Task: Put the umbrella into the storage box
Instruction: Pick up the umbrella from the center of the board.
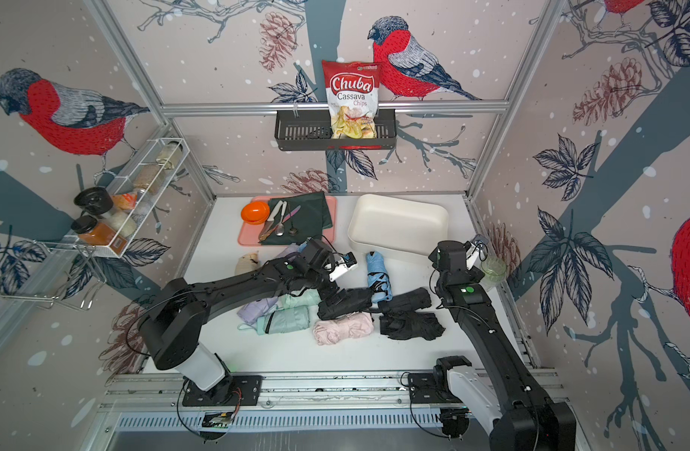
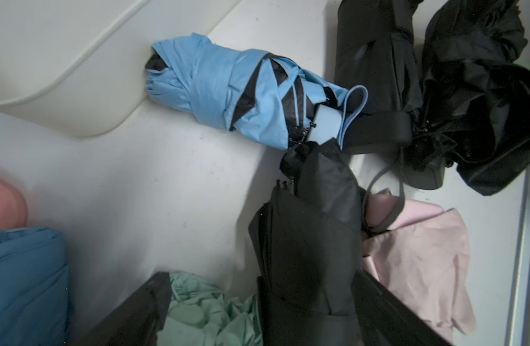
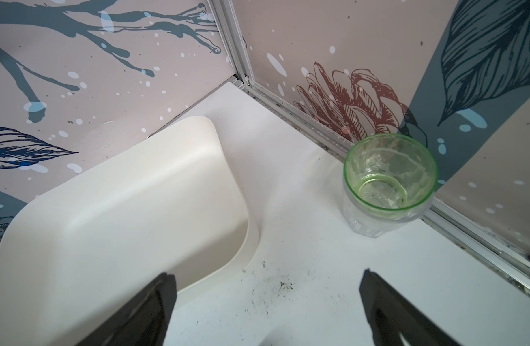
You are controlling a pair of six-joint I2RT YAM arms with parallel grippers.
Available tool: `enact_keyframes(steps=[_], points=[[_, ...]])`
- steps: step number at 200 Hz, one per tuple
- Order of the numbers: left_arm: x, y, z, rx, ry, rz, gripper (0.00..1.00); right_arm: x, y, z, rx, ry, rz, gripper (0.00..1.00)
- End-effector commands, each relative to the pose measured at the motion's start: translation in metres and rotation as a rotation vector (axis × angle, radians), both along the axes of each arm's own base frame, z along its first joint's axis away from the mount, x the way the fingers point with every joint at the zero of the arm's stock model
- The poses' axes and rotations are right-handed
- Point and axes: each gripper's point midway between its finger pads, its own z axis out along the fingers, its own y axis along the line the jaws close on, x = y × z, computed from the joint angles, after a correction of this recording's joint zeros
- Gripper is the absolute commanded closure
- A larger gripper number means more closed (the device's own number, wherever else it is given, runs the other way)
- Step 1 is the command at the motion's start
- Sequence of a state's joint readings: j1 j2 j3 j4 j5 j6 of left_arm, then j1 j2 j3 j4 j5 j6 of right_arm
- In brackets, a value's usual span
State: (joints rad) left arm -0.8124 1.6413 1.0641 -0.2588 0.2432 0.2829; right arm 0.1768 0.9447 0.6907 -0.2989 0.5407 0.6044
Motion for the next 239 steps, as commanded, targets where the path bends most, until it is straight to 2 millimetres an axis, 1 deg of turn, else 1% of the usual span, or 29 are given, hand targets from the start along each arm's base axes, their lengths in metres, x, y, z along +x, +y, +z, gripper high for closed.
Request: enact_keyframes(steps=[1,16,28,51,95,140,172,197,215,231,239], points=[[-0.012,0.008,-0.008,0.065,0.018,0.023,0.03,0.003,0.002,0.000,0.006,-0.003,-0.004,0.00],[-0.022,0.006,-0.010,0.080,0.029,0.010,0.03,0.005,0.003,-0.002,0.006,-0.001,0.005,0.00],[-0.026,0.006,-0.012,0.092,0.031,0.006,0.03,0.007,0.005,-0.003,0.005,0.003,0.013,0.00],[-0.025,0.008,-0.017,0.109,0.027,0.019,0.04,0.010,0.008,-0.003,0.007,0.003,0.025,0.00],[-0.028,0.004,-0.024,0.101,0.052,0.001,0.05,0.010,0.011,-0.005,0.005,0.008,0.034,0.00],[-0.026,0.000,-0.036,0.112,0.065,-0.005,0.13,0.010,0.011,-0.005,0.003,0.004,0.034,0.00],[-0.024,-0.004,-0.043,0.114,0.066,-0.008,0.15,0.011,0.012,-0.006,0.000,0.006,0.035,0.00],[-0.020,-0.007,-0.050,0.132,0.064,-0.011,0.18,0.012,0.013,-0.007,0.003,0.005,0.038,0.00],[-0.018,-0.007,-0.056,0.151,0.064,-0.016,0.32,0.012,0.012,-0.008,0.002,0.005,0.037,0.00],[-0.016,-0.008,-0.055,0.152,0.054,-0.022,0.52,0.012,0.012,-0.008,0.002,0.003,0.036,0.00],[-0.015,-0.009,-0.053,0.149,0.049,-0.022,0.59,0.011,0.012,-0.009,0.002,0.003,0.037,0.00]])
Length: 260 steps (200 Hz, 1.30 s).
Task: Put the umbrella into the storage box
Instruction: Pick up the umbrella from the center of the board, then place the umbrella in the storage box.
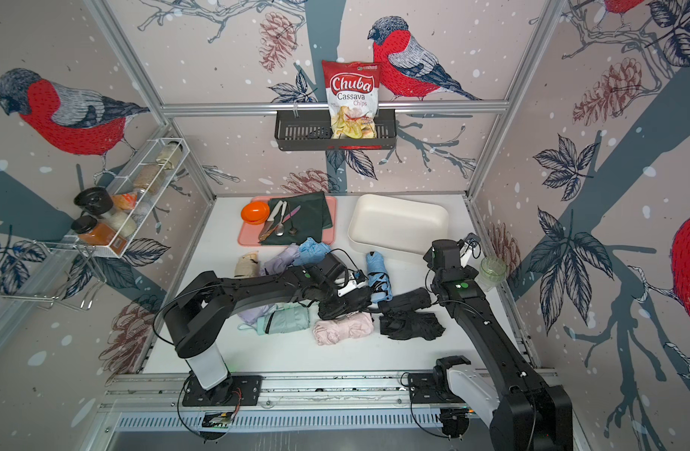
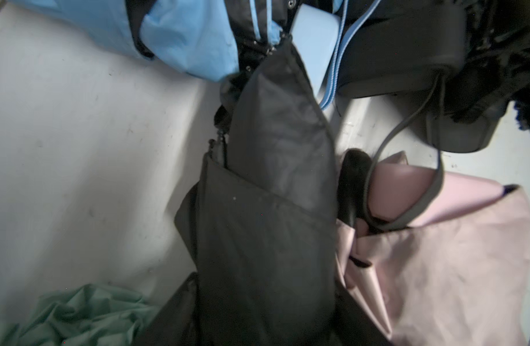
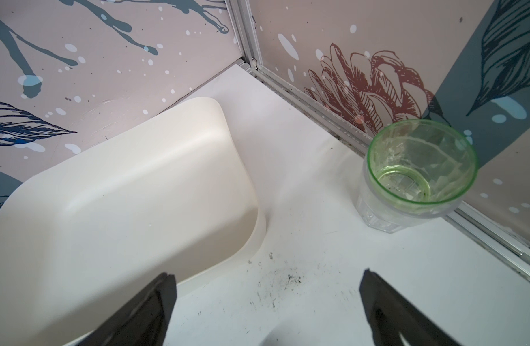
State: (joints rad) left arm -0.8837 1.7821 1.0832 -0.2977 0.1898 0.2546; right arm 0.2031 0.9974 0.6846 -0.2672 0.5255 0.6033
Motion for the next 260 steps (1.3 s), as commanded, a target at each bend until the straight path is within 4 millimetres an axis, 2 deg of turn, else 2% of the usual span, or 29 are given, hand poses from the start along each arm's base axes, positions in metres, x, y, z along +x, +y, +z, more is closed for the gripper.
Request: enact_keyframes(steps=[1,12,33,63,113,152,178,194,209,236,260], points=[[0.007,-0.002,0.003,0.004,-0.039,-0.005,0.60,0.003,0.000,0.004,0.000,-0.026,-0.002,0.00],[0.009,-0.003,0.007,0.000,-0.050,-0.004,0.65,0.003,0.000,0.004,-0.001,-0.026,-0.003,0.00],[0.014,-0.003,0.017,-0.005,-0.078,0.011,0.84,0.003,0.000,0.004,-0.002,-0.028,-0.004,0.00],[0.026,-0.005,0.045,-0.051,-0.143,0.065,1.00,0.003,0.001,0.007,-0.002,-0.032,0.000,0.00],[0.058,-0.005,0.125,-0.241,-0.265,0.240,1.00,0.007,0.013,0.017,0.005,-0.052,0.033,0.00],[0.120,0.007,0.196,-0.493,-0.340,0.546,1.00,0.014,0.024,0.024,0.015,-0.077,0.062,0.00],[0.156,0.007,0.226,-0.633,-0.347,0.695,1.00,0.020,0.031,0.028,0.020,-0.088,0.080,0.00],[0.178,0.004,0.234,-0.657,-0.357,0.771,1.00,0.024,0.036,0.032,0.022,-0.095,0.091,0.00],[0.201,-0.002,0.234,-0.650,-0.350,0.826,1.00,0.027,0.040,0.034,0.023,-0.100,0.103,0.00],[0.233,-0.021,0.228,-0.653,-0.327,0.852,1.00,0.032,0.048,0.033,0.023,-0.102,0.124,0.00],[0.258,-0.033,0.214,-0.641,-0.320,0.865,1.00,0.036,0.052,0.029,0.022,-0.087,0.135,0.00]])
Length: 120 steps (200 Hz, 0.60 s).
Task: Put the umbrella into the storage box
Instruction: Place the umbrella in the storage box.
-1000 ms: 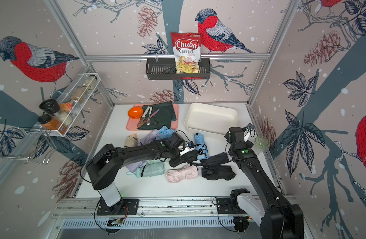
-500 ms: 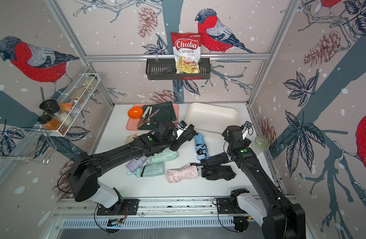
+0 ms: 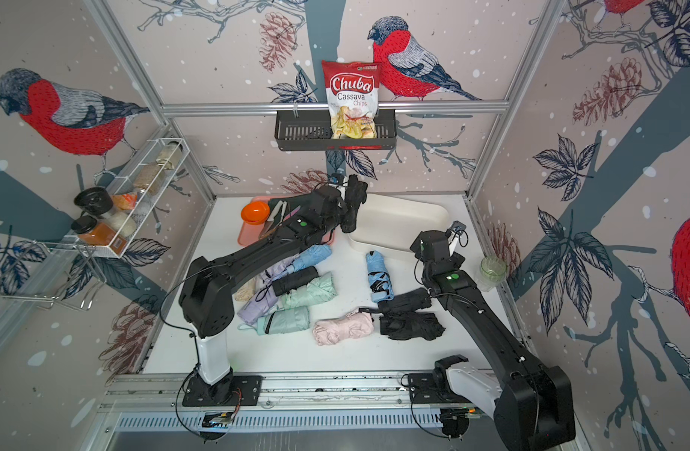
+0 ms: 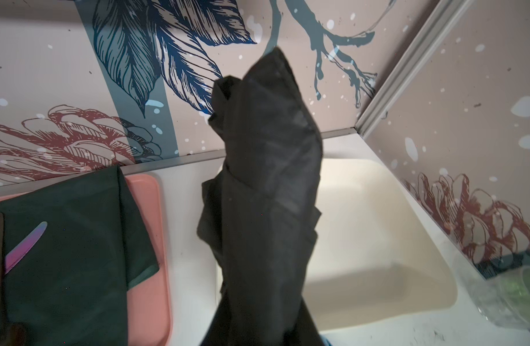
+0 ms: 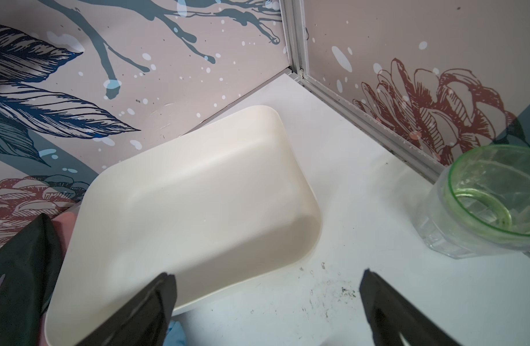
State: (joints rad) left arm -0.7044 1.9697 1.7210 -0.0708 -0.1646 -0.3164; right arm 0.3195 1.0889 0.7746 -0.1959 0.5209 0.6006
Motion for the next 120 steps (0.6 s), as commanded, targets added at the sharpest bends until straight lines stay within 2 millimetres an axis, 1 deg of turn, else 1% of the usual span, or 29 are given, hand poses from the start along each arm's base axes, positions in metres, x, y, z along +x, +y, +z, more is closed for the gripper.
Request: enact_keyframes(steps=[1,27,39,54,62,72,74,84,101,120], points=[[0.023,-0.008,0.001,-0.046,-0.009,0.033,1.00,0.007,0.006,0.006,0.005,-0.021,0.015,0.00],[0.040,-0.025,-0.018,-0.023,0.024,0.012,1.00,0.010,0.010,0.000,0.004,-0.004,0.027,0.00],[0.048,-0.029,-0.029,-0.005,0.037,0.020,1.00,0.011,0.012,-0.002,0.006,0.002,0.033,0.00],[0.056,-0.030,-0.043,0.030,0.054,0.037,1.00,0.012,0.014,-0.005,0.009,0.007,0.040,0.00],[0.059,-0.032,-0.048,0.045,0.055,0.039,1.00,0.012,0.015,-0.005,0.010,0.009,0.043,0.00],[0.063,-0.034,-0.059,0.069,0.064,0.039,1.00,0.013,0.016,-0.006,0.009,0.011,0.044,0.00],[0.063,-0.034,-0.059,0.071,0.062,0.040,1.00,0.013,0.016,-0.006,0.009,0.011,0.044,0.00],[0.066,-0.035,-0.069,0.095,0.068,0.041,1.00,0.013,0.016,-0.008,0.008,0.016,0.046,0.00],[0.070,-0.033,-0.083,0.137,0.084,0.055,1.00,0.013,0.017,-0.010,0.005,0.020,0.047,0.00],[0.073,-0.030,-0.095,0.178,0.094,0.069,1.00,0.014,0.017,-0.012,0.003,0.025,0.047,0.00]])
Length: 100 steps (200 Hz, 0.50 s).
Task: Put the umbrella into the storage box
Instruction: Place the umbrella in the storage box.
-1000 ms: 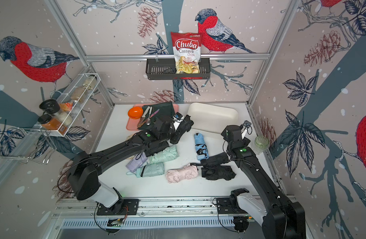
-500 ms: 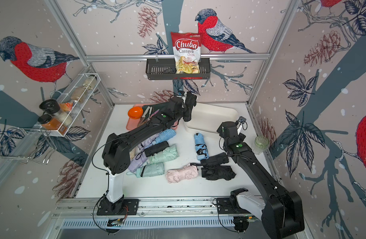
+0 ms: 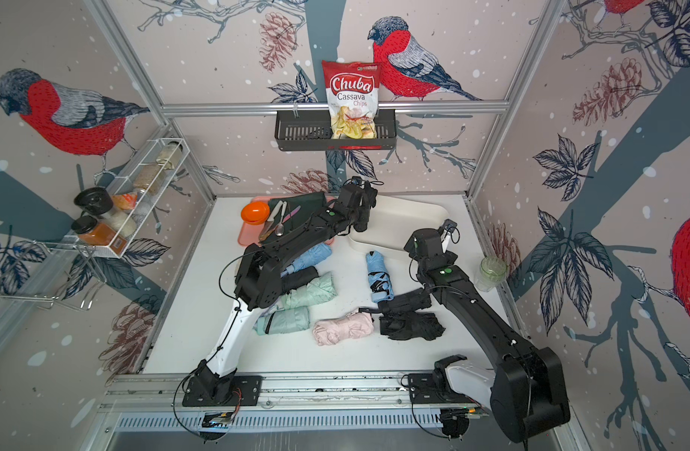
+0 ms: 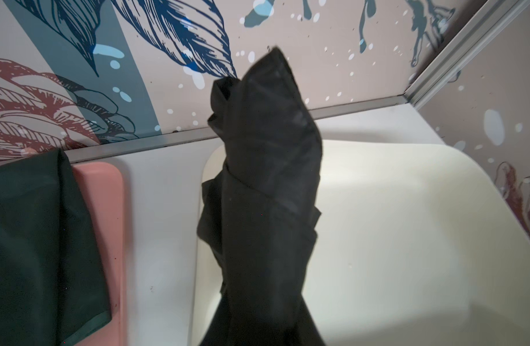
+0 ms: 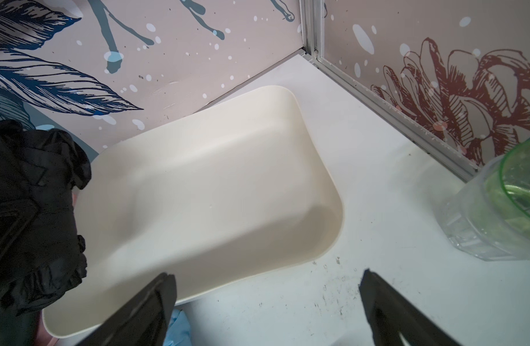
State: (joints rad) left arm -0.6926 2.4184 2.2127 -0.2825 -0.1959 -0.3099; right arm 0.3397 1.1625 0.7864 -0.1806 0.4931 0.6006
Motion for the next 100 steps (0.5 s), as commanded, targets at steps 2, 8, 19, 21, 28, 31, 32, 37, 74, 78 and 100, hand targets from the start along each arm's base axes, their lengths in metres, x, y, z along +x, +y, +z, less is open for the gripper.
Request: enact_keyframes(steps=[2,8,19,21,28,31,32,37,74,78,100], points=[[0.008,0.009,-0.004,0.060,-0.021,0.030,1.00,0.005,0.002,0.005,0.004,-0.024,0.004,0.00],[0.008,0.010,-0.008,0.072,-0.016,0.033,1.00,0.006,0.003,0.005,0.004,-0.022,0.006,0.00],[0.008,0.013,-0.016,0.092,-0.002,0.045,1.00,0.006,0.003,0.003,0.004,-0.018,0.007,0.00],[0.008,0.015,-0.018,0.097,0.002,0.047,1.00,0.006,0.004,0.004,0.005,-0.019,0.008,0.00],[0.006,0.016,-0.023,0.108,0.015,0.054,1.00,0.007,0.004,0.002,0.003,-0.015,0.007,0.00],[0.006,0.017,-0.024,0.111,0.019,0.058,1.00,0.008,0.004,0.002,0.003,-0.015,0.007,0.00],[0.006,0.018,-0.025,0.113,0.022,0.060,1.00,0.008,0.004,0.002,0.003,-0.014,0.006,0.00],[0.005,0.020,-0.029,0.122,0.032,0.067,1.00,0.008,0.004,0.001,0.001,-0.011,0.006,0.00],[-0.005,0.037,-0.052,0.170,0.090,0.122,1.00,0.011,0.005,0.000,-0.002,0.002,0.010,0.00],[-0.006,0.039,-0.053,0.173,0.094,0.128,1.00,0.011,0.006,0.000,-0.002,0.002,0.011,0.00],[-0.013,0.050,-0.060,0.181,0.120,0.166,1.00,0.012,0.007,-0.002,-0.003,0.009,0.014,0.00]])
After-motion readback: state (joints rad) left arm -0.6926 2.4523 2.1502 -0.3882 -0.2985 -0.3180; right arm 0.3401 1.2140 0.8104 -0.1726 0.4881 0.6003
